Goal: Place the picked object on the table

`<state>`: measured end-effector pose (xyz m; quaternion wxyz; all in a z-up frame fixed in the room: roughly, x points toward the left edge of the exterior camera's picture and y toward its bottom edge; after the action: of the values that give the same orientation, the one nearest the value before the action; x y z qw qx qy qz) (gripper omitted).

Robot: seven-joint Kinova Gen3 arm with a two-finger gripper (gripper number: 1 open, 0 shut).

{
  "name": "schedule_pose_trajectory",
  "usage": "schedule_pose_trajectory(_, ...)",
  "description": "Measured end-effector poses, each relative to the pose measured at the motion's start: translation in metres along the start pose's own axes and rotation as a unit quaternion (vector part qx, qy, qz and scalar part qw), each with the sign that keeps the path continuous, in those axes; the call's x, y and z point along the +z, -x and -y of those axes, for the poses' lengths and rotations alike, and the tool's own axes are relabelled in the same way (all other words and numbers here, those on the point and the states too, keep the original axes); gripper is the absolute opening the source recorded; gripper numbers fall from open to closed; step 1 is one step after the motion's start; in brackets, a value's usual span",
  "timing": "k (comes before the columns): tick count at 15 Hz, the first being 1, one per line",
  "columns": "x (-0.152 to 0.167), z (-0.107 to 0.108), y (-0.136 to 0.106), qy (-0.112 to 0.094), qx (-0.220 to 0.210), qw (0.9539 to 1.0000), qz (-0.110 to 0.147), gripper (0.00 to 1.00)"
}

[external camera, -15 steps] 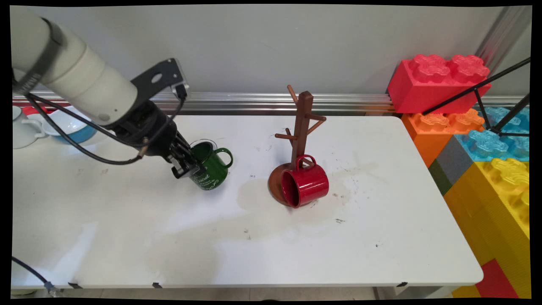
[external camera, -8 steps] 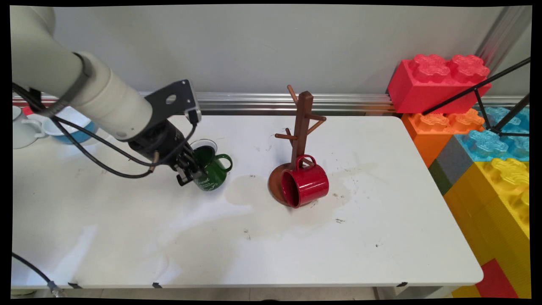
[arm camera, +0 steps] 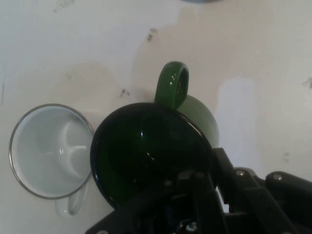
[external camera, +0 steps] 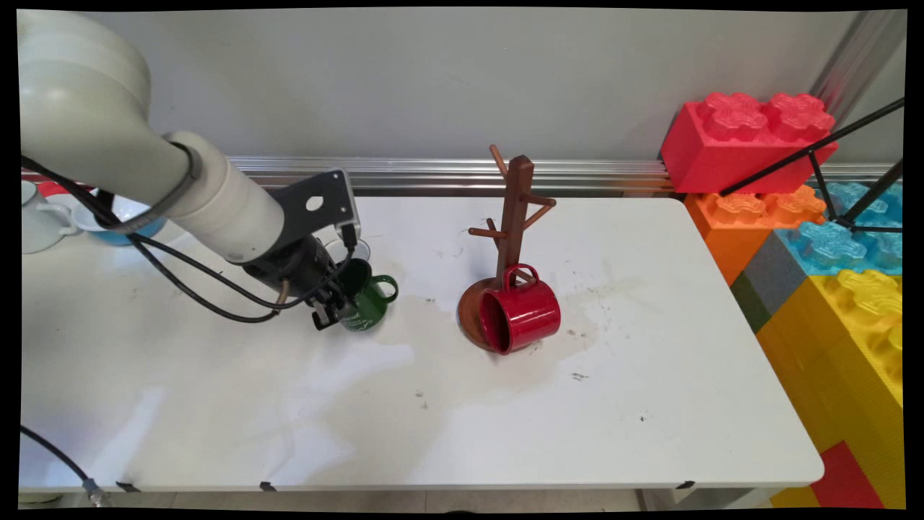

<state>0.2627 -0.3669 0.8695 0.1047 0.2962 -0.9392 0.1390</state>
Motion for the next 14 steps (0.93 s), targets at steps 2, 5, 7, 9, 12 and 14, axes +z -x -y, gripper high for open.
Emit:
schedule_pose_trajectory(2, 0.008, -0.003, -0.001, -0.003, 0.002, 1.0, 0.004, 0.0)
schedule_pose_trajectory(5, 0.018, -0.007, -0.003, -0.006, 0.004, 1.0, 0.007, 0.0)
schedule_pose_trajectory(7, 0.023, -0.009, -0.004, -0.007, 0.005, 0.9999, 0.009, 0.0)
schedule_pose_trajectory(9, 0.026, -0.01, -0.005, -0.008, 0.005, 0.9999, 0.01, 0.0)
schedule_pose_trajectory(12, 0.033, -0.012, -0.005, -0.009, 0.006, 0.9999, 0.012, 0.0)
schedule_pose_trajectory(14, 0.037, -0.014, -0.006, -0.009, 0.005, 0.9999, 0.012, 0.0)
